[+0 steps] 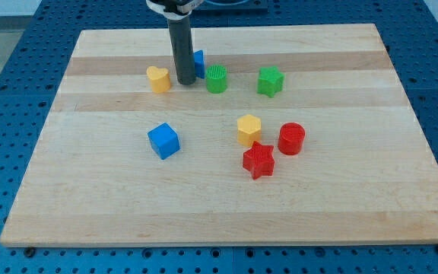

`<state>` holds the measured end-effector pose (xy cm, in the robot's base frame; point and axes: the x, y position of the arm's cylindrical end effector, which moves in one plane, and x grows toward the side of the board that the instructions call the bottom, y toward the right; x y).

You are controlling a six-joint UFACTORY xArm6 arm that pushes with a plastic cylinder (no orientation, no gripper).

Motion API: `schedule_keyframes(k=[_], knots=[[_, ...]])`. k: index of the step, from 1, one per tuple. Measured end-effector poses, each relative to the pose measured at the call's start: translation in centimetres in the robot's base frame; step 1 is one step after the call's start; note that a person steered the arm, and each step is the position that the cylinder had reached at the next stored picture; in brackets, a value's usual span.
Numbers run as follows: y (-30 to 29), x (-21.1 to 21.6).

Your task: Push the green circle into the green star

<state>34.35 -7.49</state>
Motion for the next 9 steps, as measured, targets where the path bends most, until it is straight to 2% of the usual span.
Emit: schedule_keyframes(k=[1, 4, 6, 9], knots=[[1.0, 0.9], [1.6, -1.0], [2.2, -0.6], [7.2, -0.4]])
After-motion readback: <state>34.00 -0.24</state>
